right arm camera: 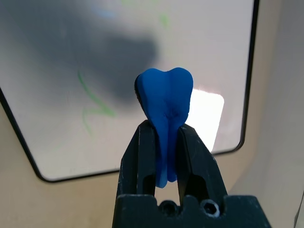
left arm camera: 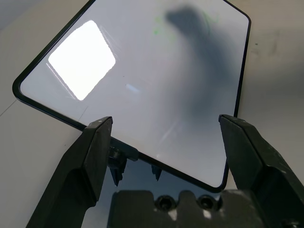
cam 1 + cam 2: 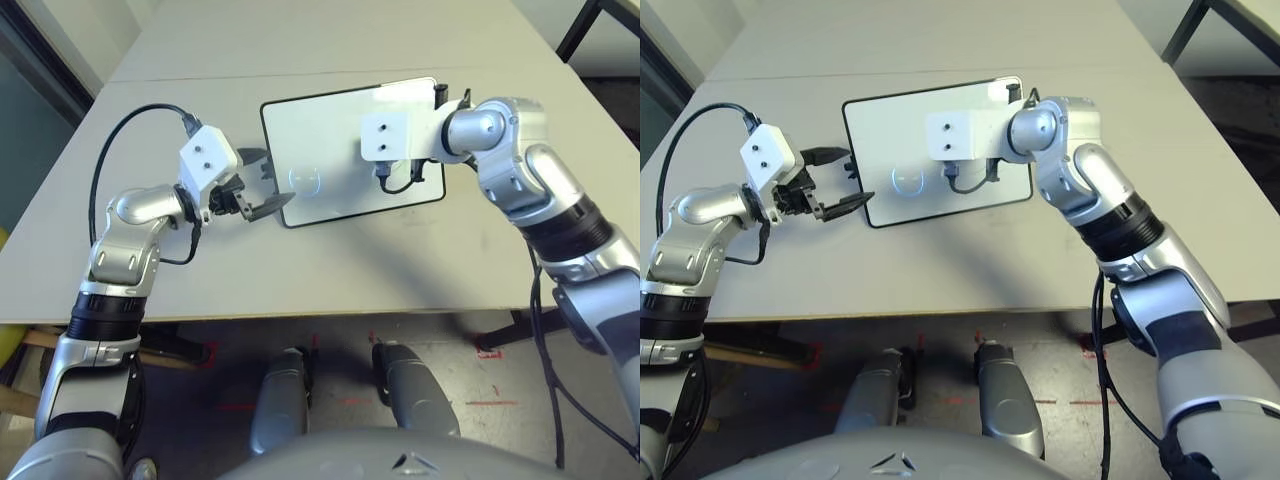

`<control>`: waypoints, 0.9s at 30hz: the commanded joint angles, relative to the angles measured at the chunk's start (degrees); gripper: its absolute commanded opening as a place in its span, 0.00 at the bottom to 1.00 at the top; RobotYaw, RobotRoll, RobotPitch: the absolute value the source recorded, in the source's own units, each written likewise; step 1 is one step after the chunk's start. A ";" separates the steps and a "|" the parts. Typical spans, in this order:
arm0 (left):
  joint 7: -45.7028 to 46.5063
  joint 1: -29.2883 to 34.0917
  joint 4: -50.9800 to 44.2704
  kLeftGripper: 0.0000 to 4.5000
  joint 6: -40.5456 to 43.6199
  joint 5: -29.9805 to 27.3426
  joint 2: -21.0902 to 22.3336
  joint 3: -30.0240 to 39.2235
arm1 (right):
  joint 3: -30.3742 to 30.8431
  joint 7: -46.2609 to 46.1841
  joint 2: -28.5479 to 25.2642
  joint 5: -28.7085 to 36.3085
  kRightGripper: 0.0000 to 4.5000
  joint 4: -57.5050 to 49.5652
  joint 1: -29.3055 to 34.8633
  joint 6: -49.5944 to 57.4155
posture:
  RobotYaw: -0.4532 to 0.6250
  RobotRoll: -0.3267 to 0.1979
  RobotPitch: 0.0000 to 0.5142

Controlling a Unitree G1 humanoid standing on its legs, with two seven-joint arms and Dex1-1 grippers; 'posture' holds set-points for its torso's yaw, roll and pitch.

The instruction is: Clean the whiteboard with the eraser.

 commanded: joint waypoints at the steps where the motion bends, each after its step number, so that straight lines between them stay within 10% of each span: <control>1: -0.65 -0.48 0.50 1.00 -0.61 0.59 -0.19 -0.86 | -0.80 -2.31 -1.01 0.03 0.09 2.05 2.42 -2.09 | 0.22 0.62 0.25; 27: -1.49 -1.72 1.25 1.00 -0.66 0.80 0.29 -1.08 | 1.84 -9.81 4.81 -1.55 0.09 5.46 8.28 -6.02 | 0.23 0.62 0.27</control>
